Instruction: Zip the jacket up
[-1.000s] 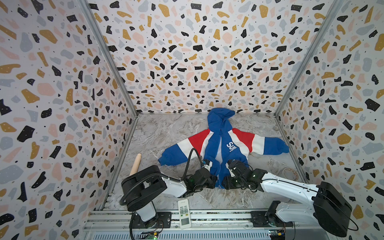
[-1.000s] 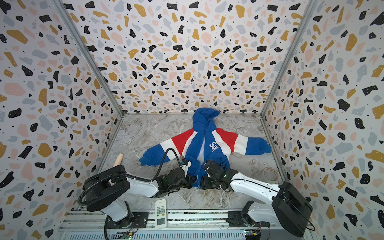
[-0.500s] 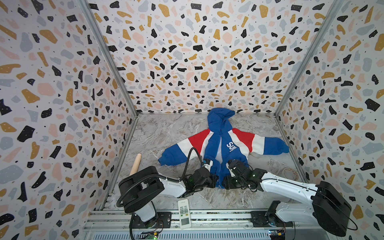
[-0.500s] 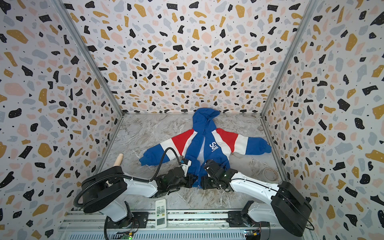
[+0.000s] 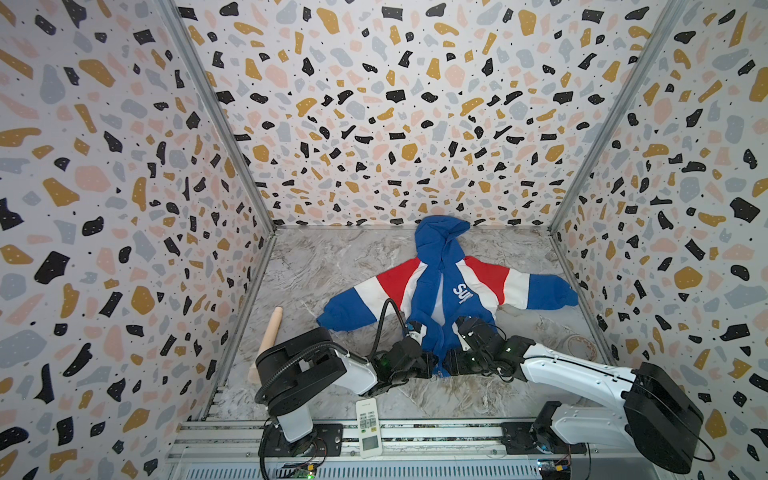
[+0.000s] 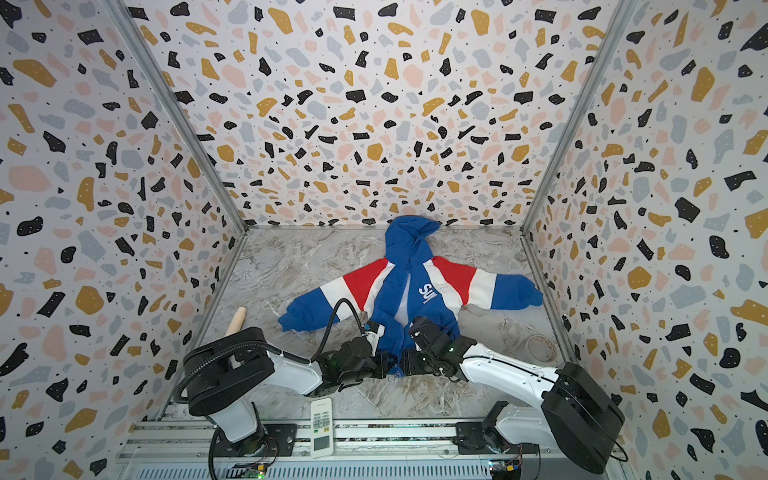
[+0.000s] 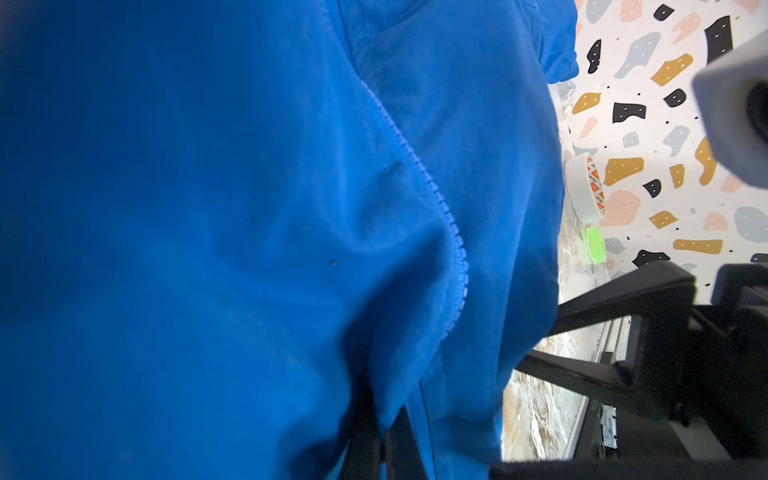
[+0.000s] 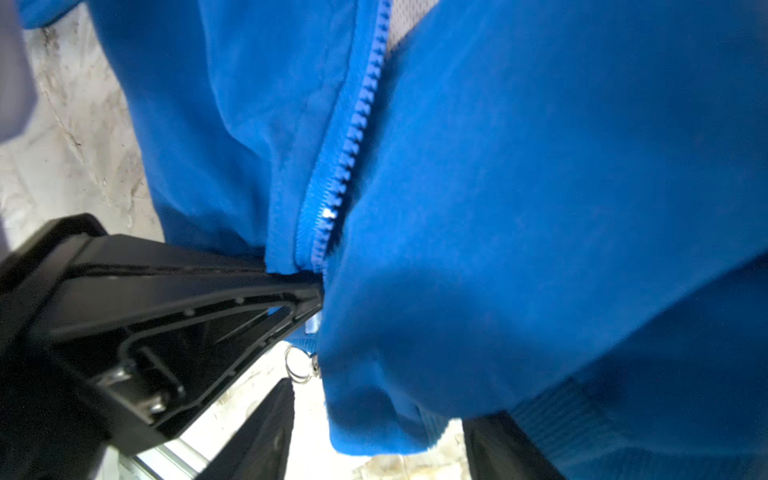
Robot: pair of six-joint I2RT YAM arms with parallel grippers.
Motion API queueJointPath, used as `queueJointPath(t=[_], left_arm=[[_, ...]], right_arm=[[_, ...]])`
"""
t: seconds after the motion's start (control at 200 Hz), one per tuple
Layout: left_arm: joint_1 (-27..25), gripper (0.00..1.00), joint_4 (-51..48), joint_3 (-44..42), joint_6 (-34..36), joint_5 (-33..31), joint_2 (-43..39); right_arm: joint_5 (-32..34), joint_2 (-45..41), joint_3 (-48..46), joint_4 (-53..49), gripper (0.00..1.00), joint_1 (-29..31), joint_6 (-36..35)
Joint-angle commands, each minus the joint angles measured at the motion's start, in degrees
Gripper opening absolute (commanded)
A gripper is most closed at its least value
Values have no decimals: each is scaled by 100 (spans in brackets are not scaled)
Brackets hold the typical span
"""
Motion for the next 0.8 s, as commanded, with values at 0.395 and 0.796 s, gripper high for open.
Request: queueJointPath(t=[0.395,0.796], left_arm=[[-40,0,809,-117,-231,147,213],[-40,0,976,-150,-254,203,294]], right_arm=[[-379,702,464,-108,64,11,-214],[559,315,1361,-1946,75,46,-337]])
